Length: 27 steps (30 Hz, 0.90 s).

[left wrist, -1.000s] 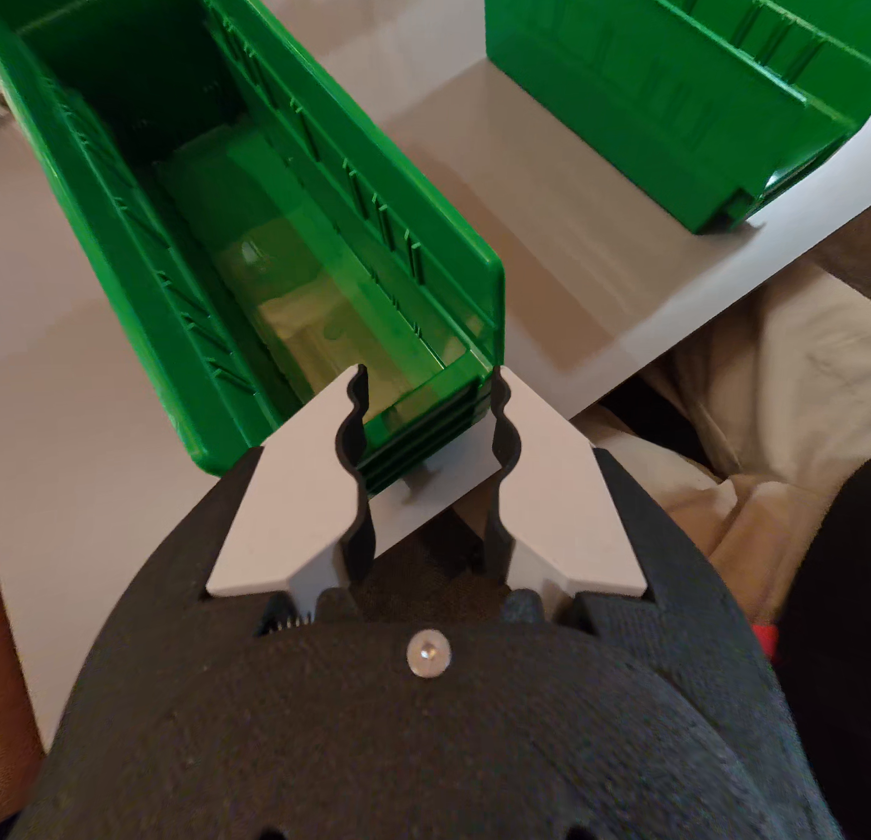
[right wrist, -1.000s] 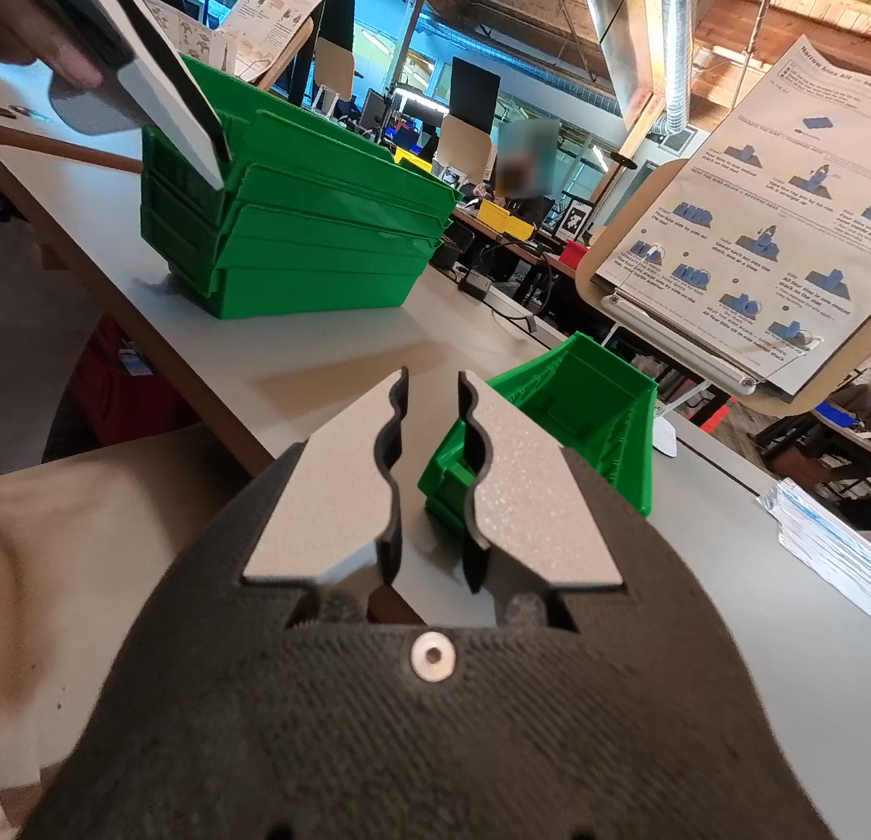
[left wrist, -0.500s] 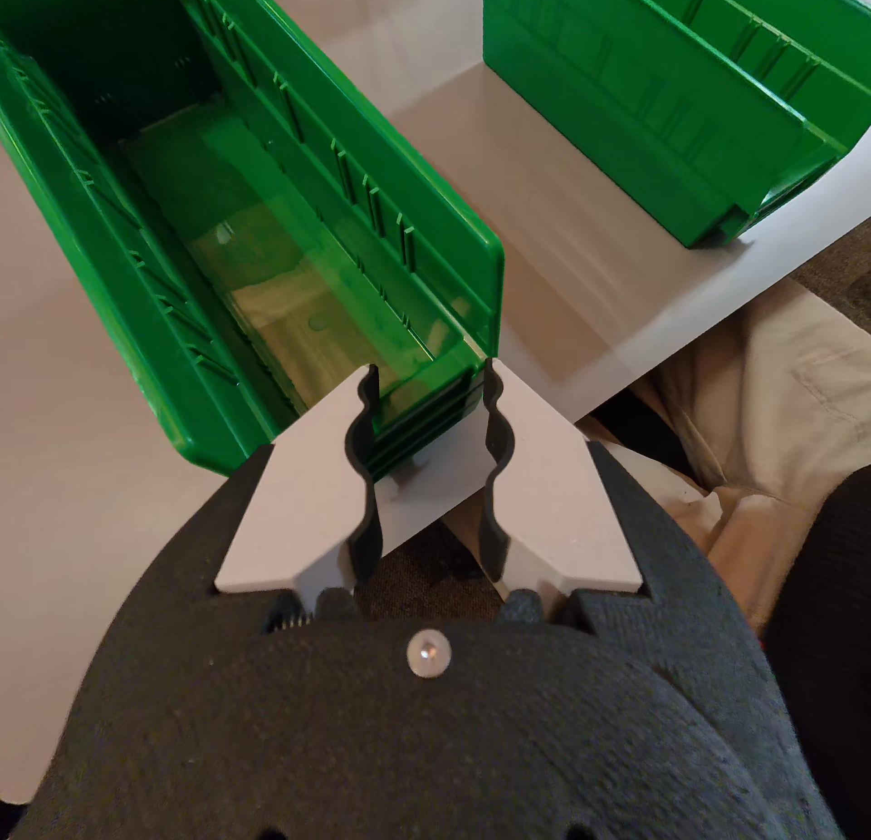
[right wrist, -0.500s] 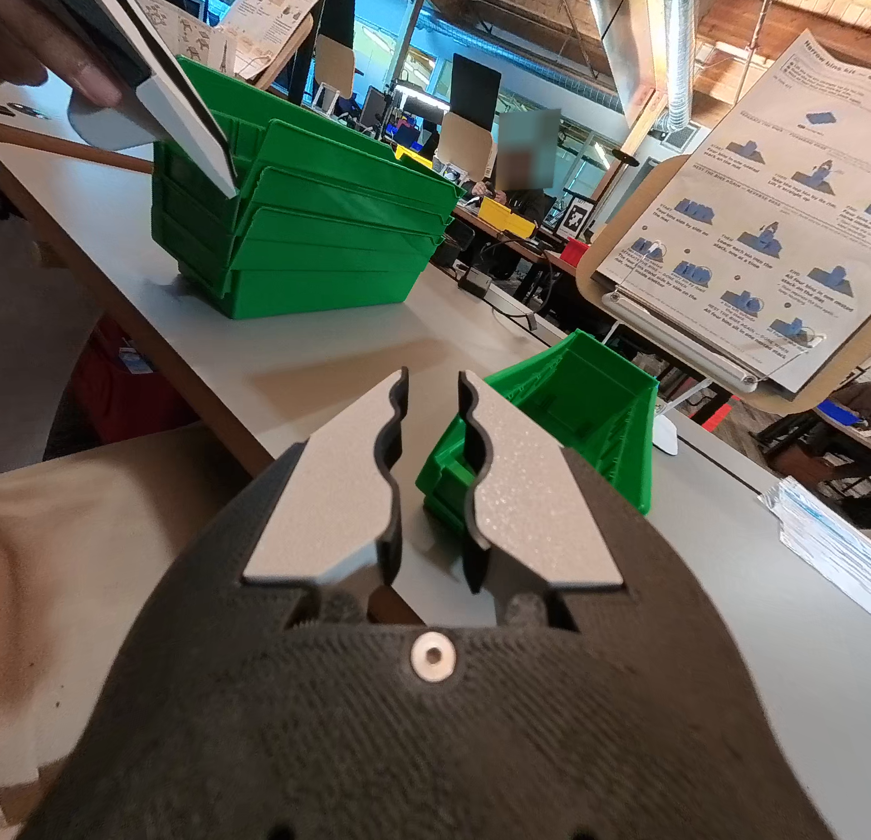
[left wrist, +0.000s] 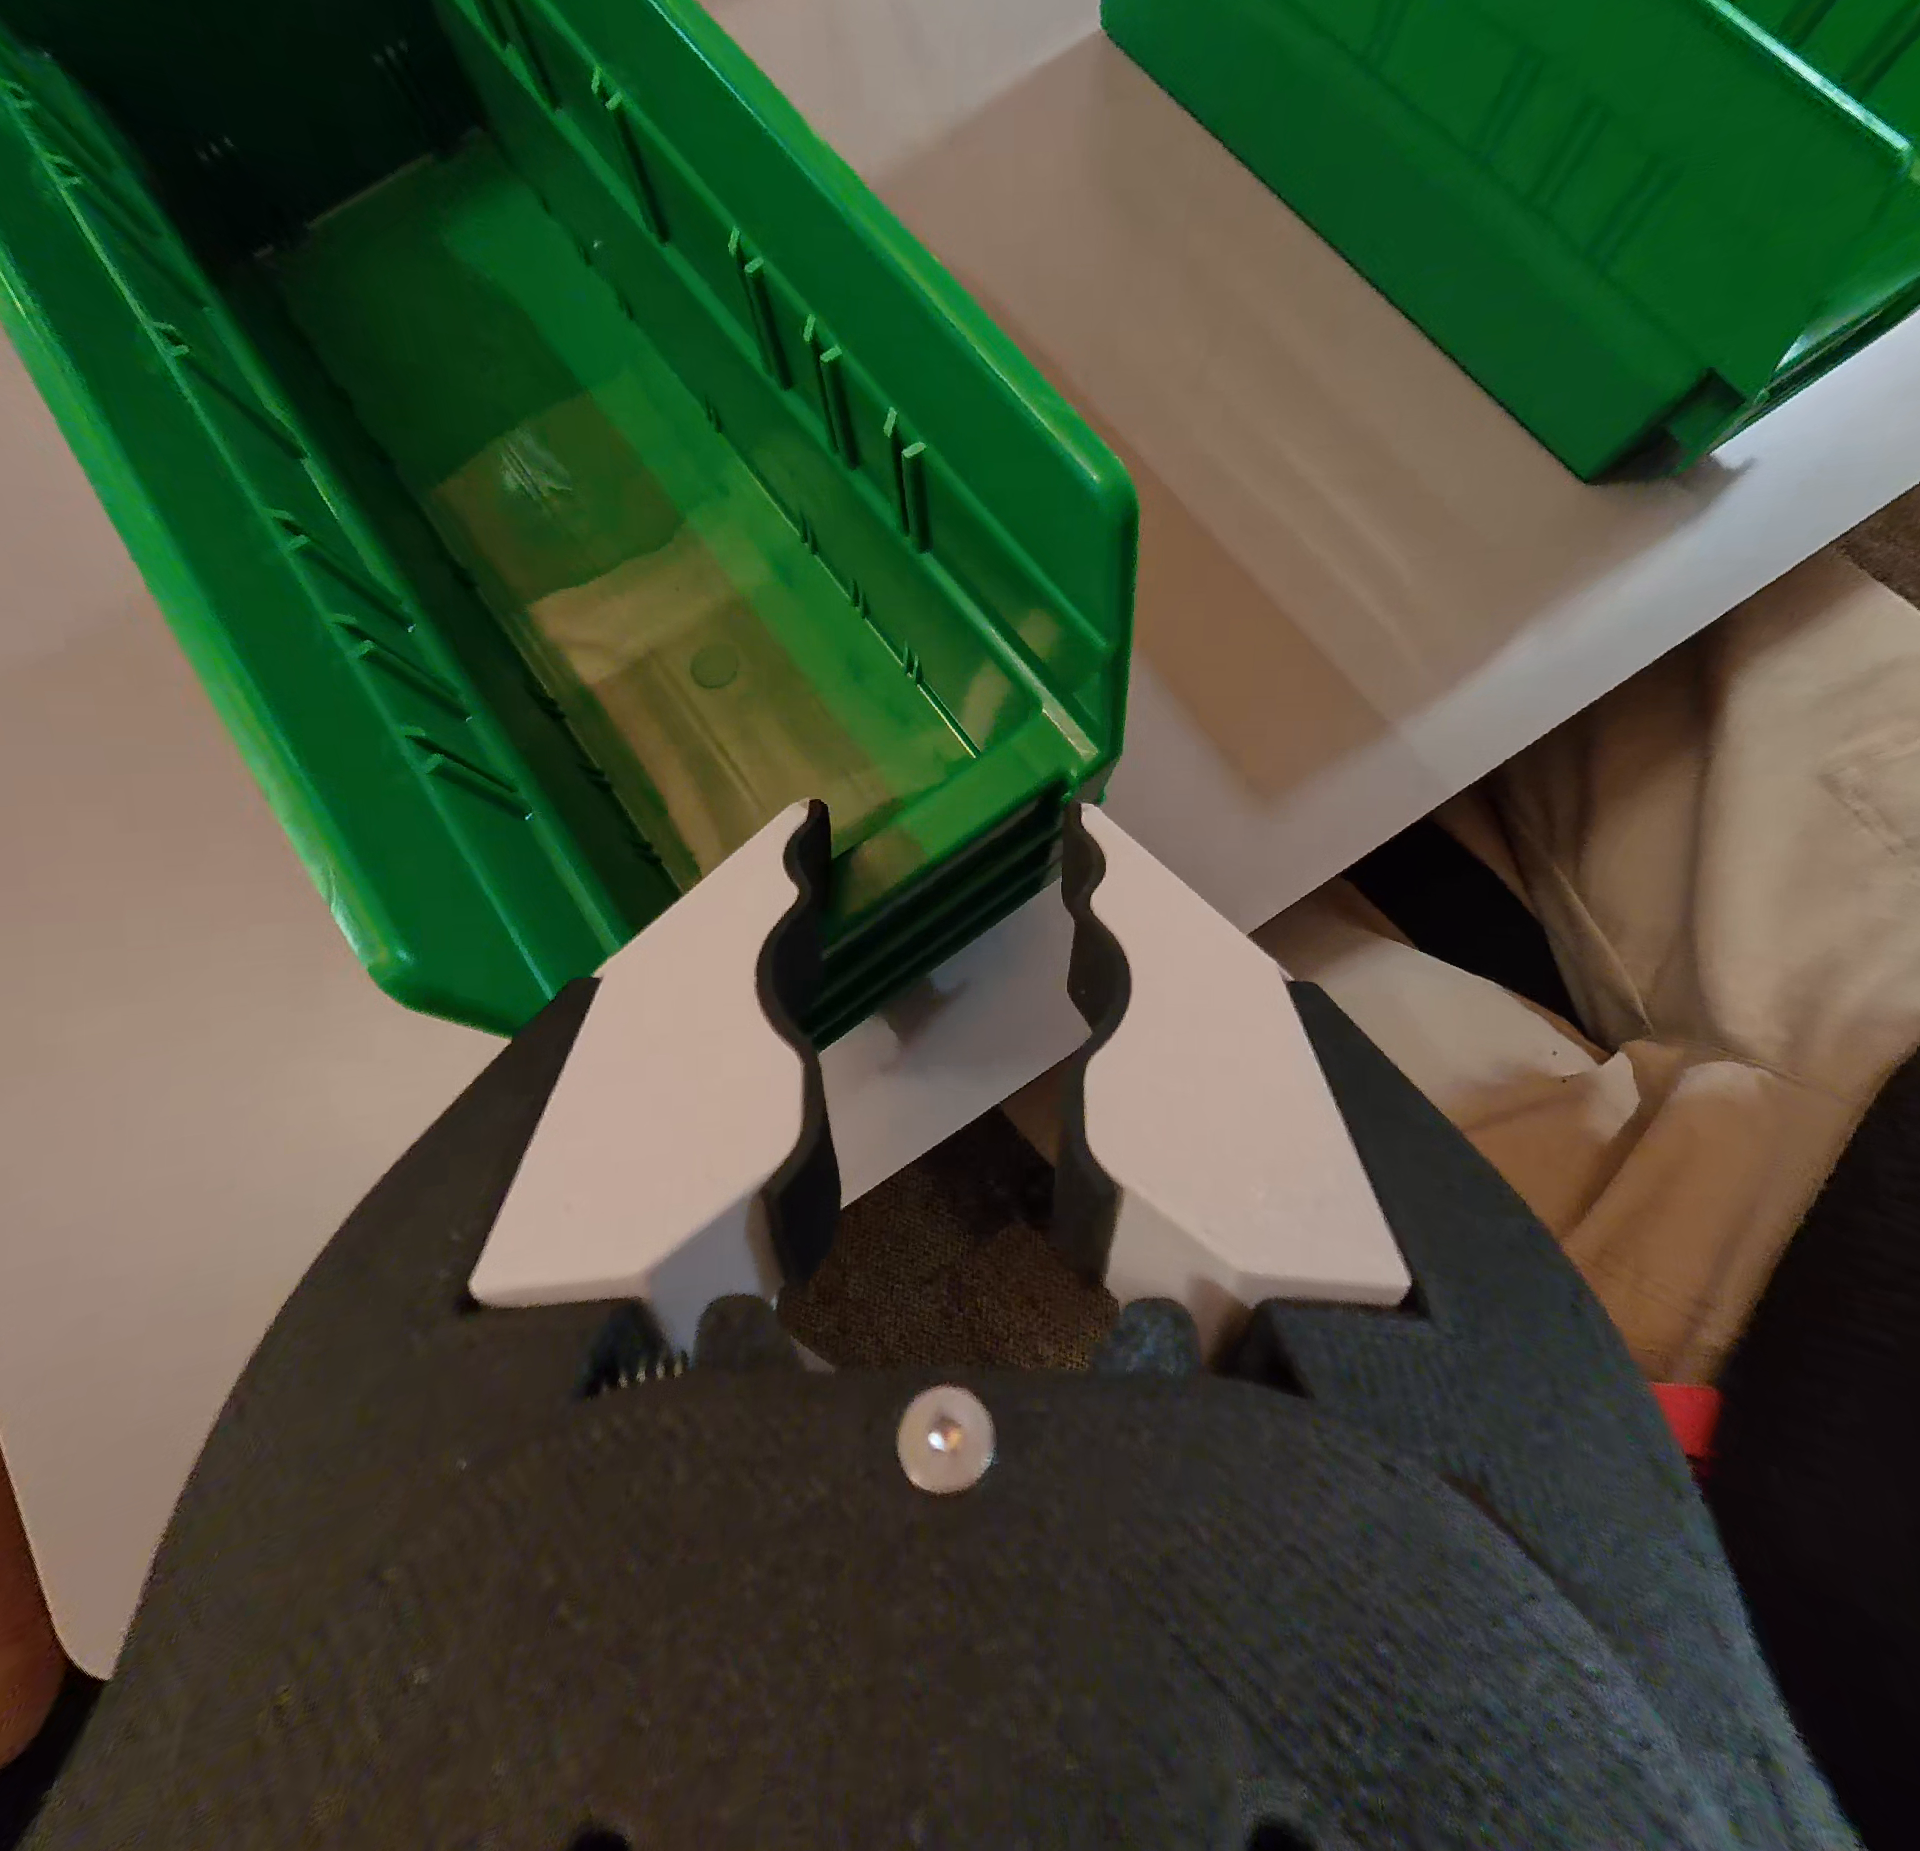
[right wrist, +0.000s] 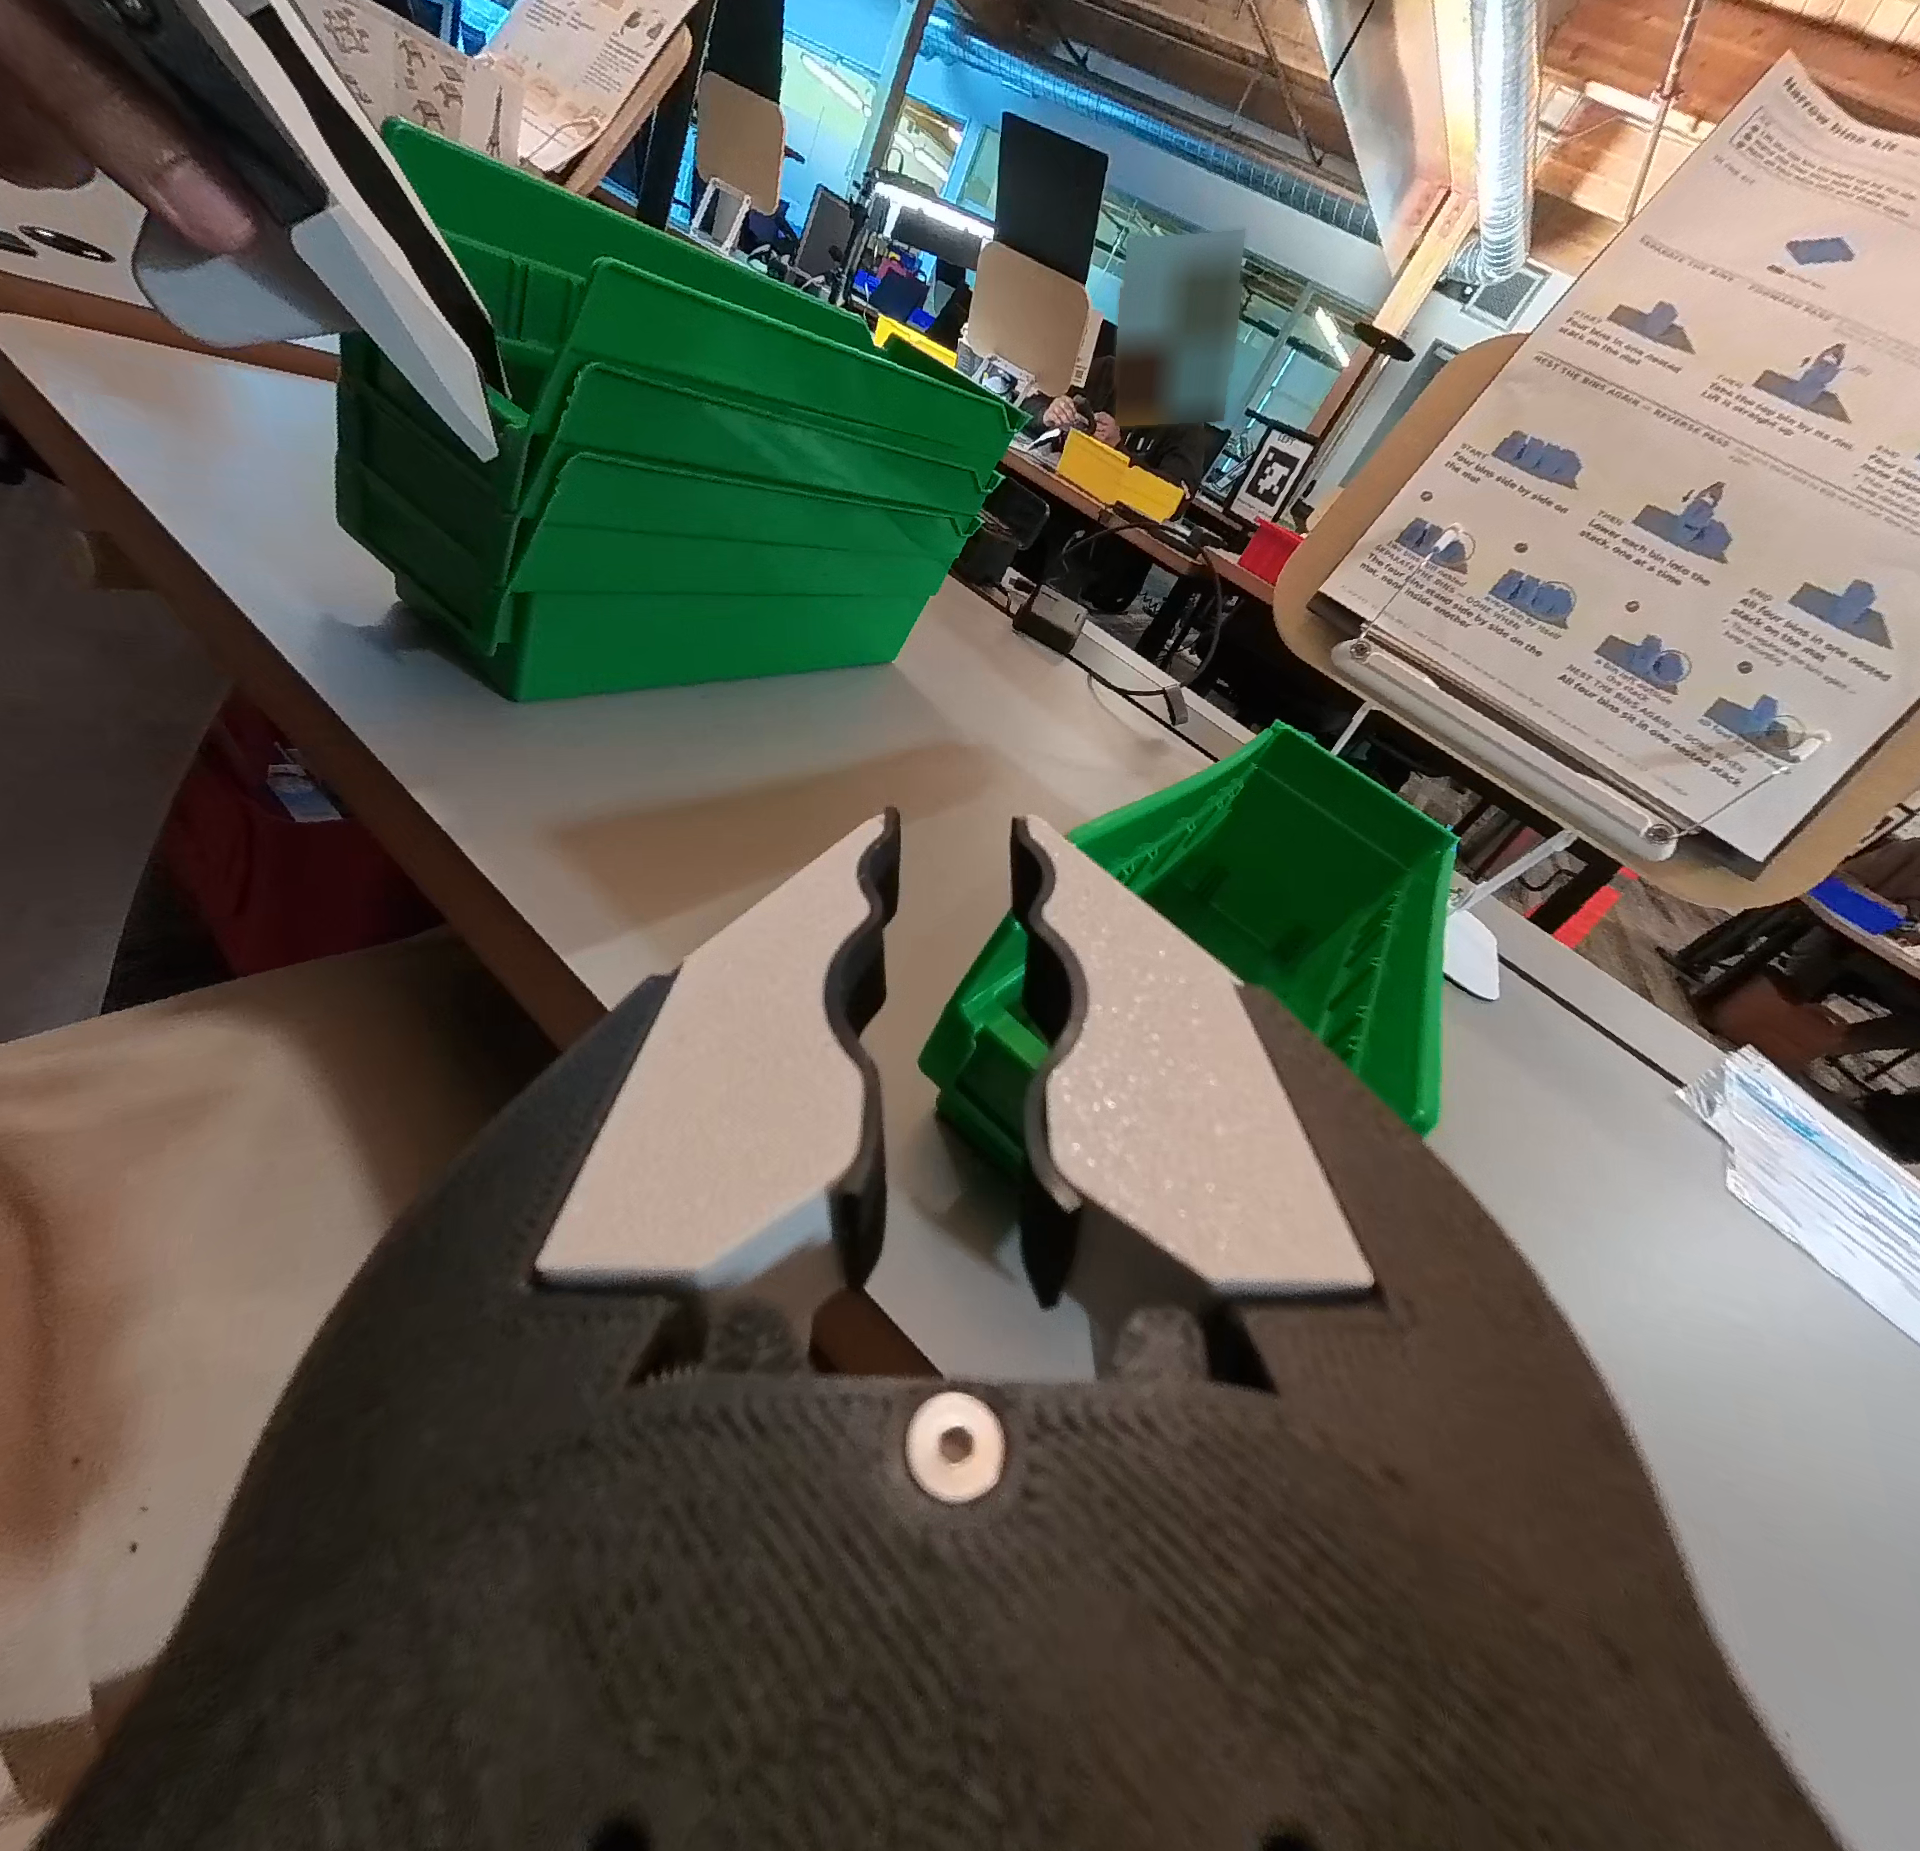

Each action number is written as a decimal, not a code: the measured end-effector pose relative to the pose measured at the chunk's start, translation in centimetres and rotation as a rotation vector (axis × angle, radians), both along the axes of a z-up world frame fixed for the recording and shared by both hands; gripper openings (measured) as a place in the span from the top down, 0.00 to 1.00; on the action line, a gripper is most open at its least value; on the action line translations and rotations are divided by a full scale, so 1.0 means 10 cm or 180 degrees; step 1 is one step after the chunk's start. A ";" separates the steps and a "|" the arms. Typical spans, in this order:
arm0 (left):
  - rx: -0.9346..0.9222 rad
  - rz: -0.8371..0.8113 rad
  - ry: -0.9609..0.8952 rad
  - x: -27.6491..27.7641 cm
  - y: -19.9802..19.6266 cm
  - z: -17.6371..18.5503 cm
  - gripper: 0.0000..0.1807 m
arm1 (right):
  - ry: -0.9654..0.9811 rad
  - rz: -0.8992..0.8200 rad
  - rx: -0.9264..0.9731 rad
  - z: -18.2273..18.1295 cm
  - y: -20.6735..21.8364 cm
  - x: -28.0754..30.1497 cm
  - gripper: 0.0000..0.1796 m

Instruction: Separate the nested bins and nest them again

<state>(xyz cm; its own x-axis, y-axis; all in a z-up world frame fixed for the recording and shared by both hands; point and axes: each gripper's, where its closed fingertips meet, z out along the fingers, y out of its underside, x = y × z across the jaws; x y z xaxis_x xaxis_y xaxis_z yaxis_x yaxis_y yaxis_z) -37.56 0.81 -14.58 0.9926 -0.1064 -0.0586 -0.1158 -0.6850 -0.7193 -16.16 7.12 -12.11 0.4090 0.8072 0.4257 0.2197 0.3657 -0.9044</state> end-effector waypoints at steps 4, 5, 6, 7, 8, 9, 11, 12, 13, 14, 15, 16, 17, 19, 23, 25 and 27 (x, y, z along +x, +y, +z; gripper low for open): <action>-0.0015 -0.0002 0.0040 0.00 0.00 -0.01 0.76 | -0.0004 0.0002 0.0005 0.00 0.00 0.00 0.89; -0.0017 -0.0001 0.0042 0.00 0.00 -0.01 0.76 | -0.0004 0.0002 0.0006 0.00 0.00 0.00 0.89; -0.0016 -0.0001 0.0040 0.00 0.00 -0.01 0.75 | -0.0003 0.0002 0.0005 0.00 0.00 0.00 0.89; -0.0017 0.0001 0.0035 0.00 0.00 -0.01 0.75 | -0.0004 0.0002 0.0005 0.00 0.00 0.00 0.89; -0.0020 0.0005 0.0034 0.00 0.00 -0.01 0.75 | -0.0006 0.0001 0.0006 0.00 0.00 0.00 0.89; -0.0027 0.0009 0.0042 0.00 0.00 -0.02 0.75 | -0.0008 0.0001 0.0006 0.00 0.00 0.00 0.89; -0.0039 0.0014 0.0067 -0.01 0.00 -0.03 0.75 | -0.0012 0.0002 0.0005 -0.01 0.00 -0.01 0.89; -0.0044 0.0018 0.0073 -0.01 0.00 -0.03 0.75 | -0.0013 0.0001 0.0008 -0.01 0.00 -0.01 0.89; -0.0046 0.0021 0.0072 -0.01 0.00 -0.03 0.75 | -0.0013 0.0001 0.0010 -0.01 0.00 -0.01 0.89; -0.0046 0.0025 0.0064 -0.01 0.00 -0.03 0.75 | -0.0012 0.0001 0.0009 -0.01 0.00 -0.01 0.89; -0.0047 0.0029 0.0054 -0.01 0.00 -0.03 0.75 | -0.0012 0.0001 0.0007 -0.01 0.00 -0.01 0.89; -0.0047 0.0032 0.0048 -0.01 0.00 -0.04 0.75 | -0.0013 0.0000 0.0008 -0.01 0.00 -0.01 0.89; -0.0049 0.0039 0.0045 -0.01 0.00 -0.03 0.75 | -0.0014 0.0000 0.0010 -0.01 0.01 -0.01 0.89; -0.0093 0.0064 0.0071 -0.01 -0.01 -0.04 0.75 | -0.0014 -0.0002 0.0012 -0.01 0.01 -0.01 0.89; -0.0171 0.0084 0.0187 0.00 -0.03 -0.04 0.74 | -0.0013 -0.0008 0.0012 0.00 0.02 0.00 0.89; -0.0190 0.0088 0.0187 0.01 -0.04 -0.02 0.73 | -0.0011 -0.0010 0.0010 0.00 0.02 0.00 0.89; -0.0203 0.0068 0.0175 0.04 -0.06 0.01 0.73 | -0.0009 -0.0010 0.0012 0.00 0.02 0.00 0.89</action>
